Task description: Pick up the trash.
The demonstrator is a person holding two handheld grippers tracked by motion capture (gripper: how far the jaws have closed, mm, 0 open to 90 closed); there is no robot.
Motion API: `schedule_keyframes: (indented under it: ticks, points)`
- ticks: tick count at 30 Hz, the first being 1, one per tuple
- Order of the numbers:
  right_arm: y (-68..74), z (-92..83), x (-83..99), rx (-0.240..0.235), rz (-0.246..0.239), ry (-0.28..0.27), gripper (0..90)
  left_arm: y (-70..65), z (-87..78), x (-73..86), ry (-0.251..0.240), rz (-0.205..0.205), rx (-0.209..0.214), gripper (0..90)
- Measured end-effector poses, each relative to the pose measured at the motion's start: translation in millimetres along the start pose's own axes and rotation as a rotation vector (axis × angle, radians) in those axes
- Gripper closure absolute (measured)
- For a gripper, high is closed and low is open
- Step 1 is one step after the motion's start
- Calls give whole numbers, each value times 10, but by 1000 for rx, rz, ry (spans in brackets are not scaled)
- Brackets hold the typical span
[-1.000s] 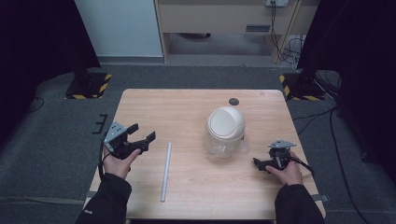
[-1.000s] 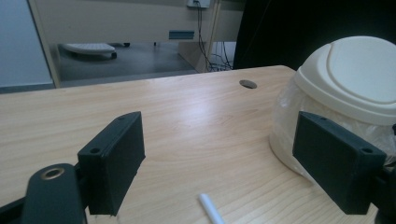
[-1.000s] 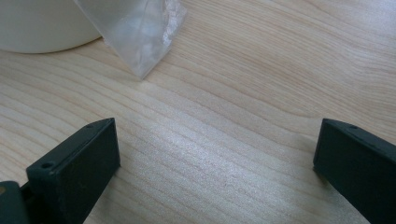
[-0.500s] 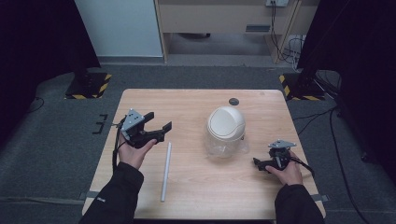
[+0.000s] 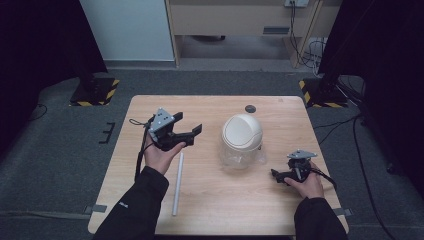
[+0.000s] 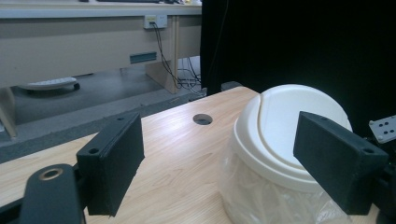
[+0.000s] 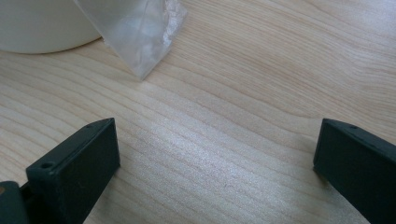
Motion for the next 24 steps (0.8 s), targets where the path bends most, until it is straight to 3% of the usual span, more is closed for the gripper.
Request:
schedule_keyframes:
  ticks: [12, 24]
  points:
    - [-1, 0, 0, 0, 0, 0, 7, -229, 362, -75, 14, 22, 30, 154]
    - [0, 0, 0, 0, -1, 0, 7, -349, 644, -67, 40, 29, 43, 152]
Point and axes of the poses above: each handheld gripper's, and its own axes: z roughly forward along the jaws, x roughly out of its underside, y roughly to its left, the point moved 6 cm from there along z, roughly forward along the jaws, and after that the axes turned 14 degrees about y, right-handed, at the moved point
